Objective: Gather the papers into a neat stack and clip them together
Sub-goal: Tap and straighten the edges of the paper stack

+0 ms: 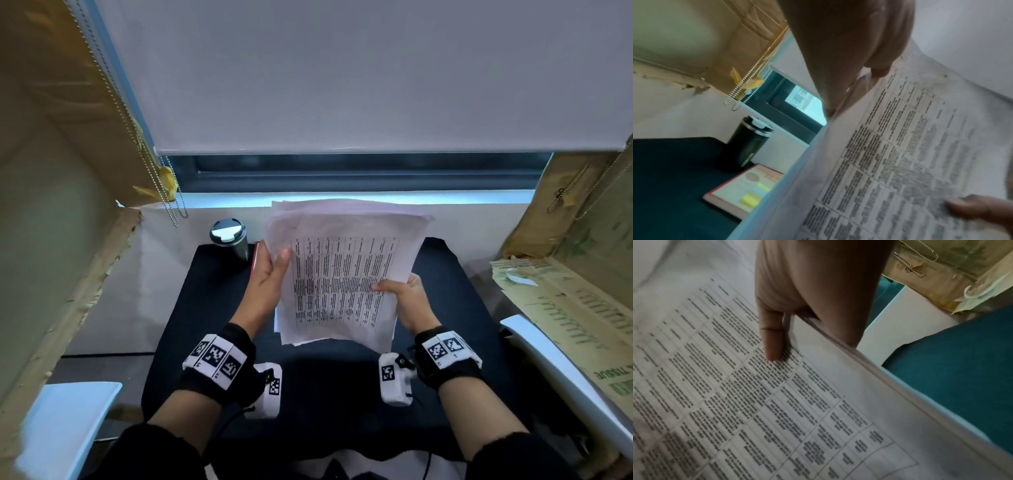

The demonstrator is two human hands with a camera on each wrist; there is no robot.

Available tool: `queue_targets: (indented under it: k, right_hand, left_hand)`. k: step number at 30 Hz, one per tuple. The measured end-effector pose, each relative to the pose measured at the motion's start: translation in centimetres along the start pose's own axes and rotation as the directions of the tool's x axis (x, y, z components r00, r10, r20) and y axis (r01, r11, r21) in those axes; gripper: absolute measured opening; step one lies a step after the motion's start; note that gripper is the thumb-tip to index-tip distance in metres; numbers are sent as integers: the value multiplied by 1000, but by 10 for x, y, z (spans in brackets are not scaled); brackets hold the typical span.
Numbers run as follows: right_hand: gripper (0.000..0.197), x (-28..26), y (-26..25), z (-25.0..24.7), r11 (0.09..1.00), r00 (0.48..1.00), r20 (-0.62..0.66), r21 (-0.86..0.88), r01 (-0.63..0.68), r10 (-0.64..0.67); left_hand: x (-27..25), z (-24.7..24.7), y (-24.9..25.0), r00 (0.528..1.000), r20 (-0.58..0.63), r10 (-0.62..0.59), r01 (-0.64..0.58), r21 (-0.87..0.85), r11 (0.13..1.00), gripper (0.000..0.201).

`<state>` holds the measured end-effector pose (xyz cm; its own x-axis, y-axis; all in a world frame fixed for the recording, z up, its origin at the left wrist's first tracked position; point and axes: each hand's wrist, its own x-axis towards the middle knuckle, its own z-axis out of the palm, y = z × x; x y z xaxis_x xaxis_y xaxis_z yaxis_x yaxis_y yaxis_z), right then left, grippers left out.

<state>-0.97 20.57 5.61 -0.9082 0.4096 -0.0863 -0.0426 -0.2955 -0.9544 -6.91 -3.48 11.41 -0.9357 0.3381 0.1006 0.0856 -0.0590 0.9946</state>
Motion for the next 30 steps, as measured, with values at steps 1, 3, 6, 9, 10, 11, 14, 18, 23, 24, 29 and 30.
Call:
queue_targets:
  k: [1, 3, 6, 9, 10, 11, 14, 18, 23, 24, 29, 30]
  right_hand:
    - [29, 0, -1, 0, 1000, 1000, -20, 22, 12, -12]
    - [27, -4, -1, 0, 999, 997, -70, 23, 32, -30]
    - [29, -11, 10, 2, 996, 997, -68, -84, 14, -20]
    - [29, -14, 13, 4, 983, 1000, -20, -183, -9, 6]
    - [29, -14, 11, 3, 983, 1000, -19, -184, -5, 1]
    - [29, -12, 10, 2, 984, 1000, -21, -176, 2, -6]
    - [29, -8, 9, 3, 983, 1000, -15, -181, 18, -21]
    - [27, -6, 14, 8, 962, 1000, -24, -275, -3, -3]
    - [22, -2, -23, 4, 870, 998, 54, -490, 53, -30]
    - [19, 0, -33, 6, 805, 995, 94, -588, 78, -28]
    - [12, -3, -77, 35, 176, 921, 385, -905, 388, -50]
    - [16, -4, -83, 41, 97, 906, 421, -901, 423, -35]
  left_hand:
    - [-1, 3, 2, 1000, 7, -28, 28, -8, 1000, 74]
    - [-6, 8, 0, 998, 31, -57, 57, 6, 998, 90]
    - [-11, 15, -9, 988, 71, -134, 131, 50, 990, 102]
    - [-13, 16, -10, 990, 70, -119, 116, 37, 993, 61]
    - [-10, 14, -12, 991, 67, -118, 116, 24, 993, 54]
    - [-8, 12, -12, 991, 64, -114, 115, 3, 993, 62]
    - [-3, 10, -12, 995, 64, -79, 80, -8, 997, 68]
    - [-5, 11, -8, 991, 126, -38, 32, 47, 998, 66]
    - [10, -14, 27, 929, -78, 361, -317, 336, 887, 72]
    - [13, -17, 34, 889, -50, 455, -374, 493, 785, 71]
    - [14, -12, 48, 942, 187, 278, -335, 553, 763, 44]
    - [12, -8, 43, 968, 192, 159, -219, 356, 908, 36]
